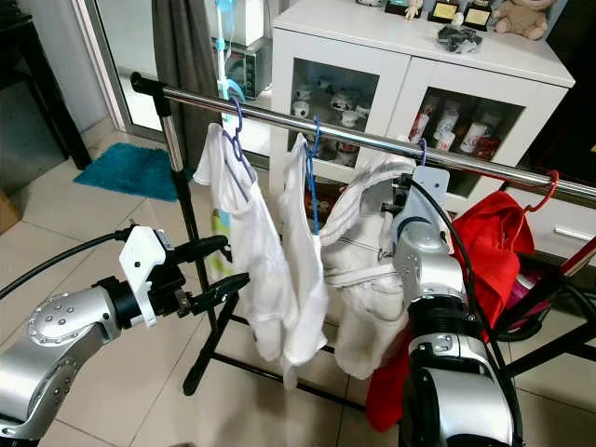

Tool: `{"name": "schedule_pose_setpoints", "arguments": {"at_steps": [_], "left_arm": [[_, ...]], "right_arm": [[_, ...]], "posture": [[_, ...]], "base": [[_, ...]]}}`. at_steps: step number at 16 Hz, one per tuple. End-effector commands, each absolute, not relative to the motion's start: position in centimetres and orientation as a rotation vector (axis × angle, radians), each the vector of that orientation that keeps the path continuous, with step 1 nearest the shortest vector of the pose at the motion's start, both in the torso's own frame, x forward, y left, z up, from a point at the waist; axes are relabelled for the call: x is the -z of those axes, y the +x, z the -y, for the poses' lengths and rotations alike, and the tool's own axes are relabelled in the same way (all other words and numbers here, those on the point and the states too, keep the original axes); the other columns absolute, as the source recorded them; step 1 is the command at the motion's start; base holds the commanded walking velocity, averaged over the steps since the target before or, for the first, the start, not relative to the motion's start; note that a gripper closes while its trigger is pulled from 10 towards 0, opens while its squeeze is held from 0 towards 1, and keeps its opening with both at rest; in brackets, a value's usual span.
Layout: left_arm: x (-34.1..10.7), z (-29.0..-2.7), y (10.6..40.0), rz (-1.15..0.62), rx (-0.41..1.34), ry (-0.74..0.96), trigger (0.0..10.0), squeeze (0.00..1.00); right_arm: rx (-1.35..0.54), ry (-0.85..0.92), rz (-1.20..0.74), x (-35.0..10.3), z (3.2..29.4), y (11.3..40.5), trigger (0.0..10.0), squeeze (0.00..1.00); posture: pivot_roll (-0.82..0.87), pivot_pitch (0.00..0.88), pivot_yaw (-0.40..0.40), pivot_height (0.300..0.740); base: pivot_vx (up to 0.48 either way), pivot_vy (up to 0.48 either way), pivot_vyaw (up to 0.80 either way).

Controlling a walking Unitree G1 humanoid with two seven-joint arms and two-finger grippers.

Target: Hang hanger

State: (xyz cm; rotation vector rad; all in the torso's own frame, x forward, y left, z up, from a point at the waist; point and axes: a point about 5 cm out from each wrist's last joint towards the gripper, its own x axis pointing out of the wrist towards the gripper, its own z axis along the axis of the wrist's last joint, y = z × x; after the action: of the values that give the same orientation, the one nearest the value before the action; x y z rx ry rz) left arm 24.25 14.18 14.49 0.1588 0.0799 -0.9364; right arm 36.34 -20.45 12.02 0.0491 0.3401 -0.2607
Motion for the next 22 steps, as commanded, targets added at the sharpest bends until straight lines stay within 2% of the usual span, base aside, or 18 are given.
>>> {"name": "schedule_pose_setpoints", "arguments": {"at_steps": [1, 9, 15, 22], "left_arm": [[-14.4, -14.0, 24.4, -0.085, 0.95, 0.179, 10.0, 0.0], [-14.3, -14.0, 24.2, -0.08, 0.952, 0.184, 10.0, 0.0], [-14.2, -14.2, 24.0, -0.078, 0.923, 0.151, 10.0, 0.0], [-13.4, -15.5, 24.9, -0.102, 0.666, 0.196, 10.0, 0.0]], "right_arm": [[0.263, 0.039, -0.321, -12.5, 20.8, 36.6, 0.0, 0.0], [0.195, 0.076, -0.28, -13.0, 20.3, 36.9, 0.0, 0.0], [0.111, 0.132, -0.181, -14.2, 20.4, 36.0, 0.0, 0.0], [0.016, 0.004, -0.082, -16.6, 21.1, 33.2, 0.0, 0.0]], "posture": [[-0.04, 0.0, -0.071, 0.74], [-0.04, 0.0, -0.079, 0.74], [-0.04, 0.0, -0.08, 0.74], [-0.06, 0.0, -0.072, 0.74]], "base": [[0.0, 0.0, 0.0], [0.0, 0.0, 0.0], [0.0, 0.0, 0.0], [0.0, 0.0, 0.0]]}}
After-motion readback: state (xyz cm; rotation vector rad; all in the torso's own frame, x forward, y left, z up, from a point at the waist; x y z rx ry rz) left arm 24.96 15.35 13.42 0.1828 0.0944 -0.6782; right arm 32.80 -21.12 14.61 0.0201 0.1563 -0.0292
